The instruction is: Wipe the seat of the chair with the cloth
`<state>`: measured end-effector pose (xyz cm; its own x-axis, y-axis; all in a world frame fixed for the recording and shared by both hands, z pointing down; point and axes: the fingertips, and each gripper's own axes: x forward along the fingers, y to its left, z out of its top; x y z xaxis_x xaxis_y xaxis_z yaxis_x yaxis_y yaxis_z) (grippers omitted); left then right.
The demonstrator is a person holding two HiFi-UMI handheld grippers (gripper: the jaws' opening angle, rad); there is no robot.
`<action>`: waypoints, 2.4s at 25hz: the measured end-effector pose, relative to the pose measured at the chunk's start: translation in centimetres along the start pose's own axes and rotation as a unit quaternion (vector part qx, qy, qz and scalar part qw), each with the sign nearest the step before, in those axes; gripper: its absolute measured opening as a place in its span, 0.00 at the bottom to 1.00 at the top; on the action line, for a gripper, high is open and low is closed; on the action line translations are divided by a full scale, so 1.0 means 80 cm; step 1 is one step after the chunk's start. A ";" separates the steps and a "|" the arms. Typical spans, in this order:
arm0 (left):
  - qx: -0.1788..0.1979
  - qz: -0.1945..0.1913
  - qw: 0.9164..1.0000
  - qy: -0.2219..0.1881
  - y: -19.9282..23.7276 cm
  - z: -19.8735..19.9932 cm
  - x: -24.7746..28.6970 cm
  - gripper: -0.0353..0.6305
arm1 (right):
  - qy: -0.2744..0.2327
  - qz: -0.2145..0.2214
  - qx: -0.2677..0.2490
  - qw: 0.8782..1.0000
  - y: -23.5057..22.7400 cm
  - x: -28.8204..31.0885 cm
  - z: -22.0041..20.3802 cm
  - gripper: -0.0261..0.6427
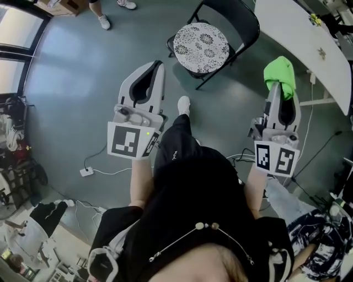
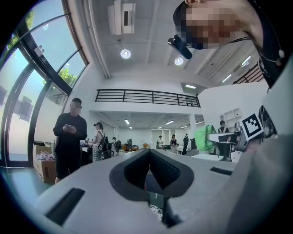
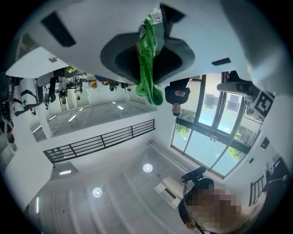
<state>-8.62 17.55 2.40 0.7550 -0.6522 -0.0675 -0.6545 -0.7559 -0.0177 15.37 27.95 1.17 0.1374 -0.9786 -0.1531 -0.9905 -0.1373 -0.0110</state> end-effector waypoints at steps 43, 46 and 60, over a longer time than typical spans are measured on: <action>-0.121 0.099 0.986 0.065 0.251 -0.355 0.223 0.06 | 0.440 0.343 -0.154 0.815 0.093 0.447 -0.707 0.17; -0.125 0.096 0.984 0.087 0.245 -0.384 0.220 0.06 | 0.469 0.361 -0.167 0.788 0.097 0.448 -0.758 0.17; -0.163 0.104 0.972 0.133 0.240 -0.438 0.212 0.06 | 0.521 0.382 -0.253 0.720 0.112 0.513 -0.896 0.17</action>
<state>-7.04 -10.04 35.91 0.6200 -0.7518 0.2245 -0.7791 -0.5563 0.2890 12.86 -24.45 65.60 -0.2519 -0.3447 0.9043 -0.6867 0.7220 0.0840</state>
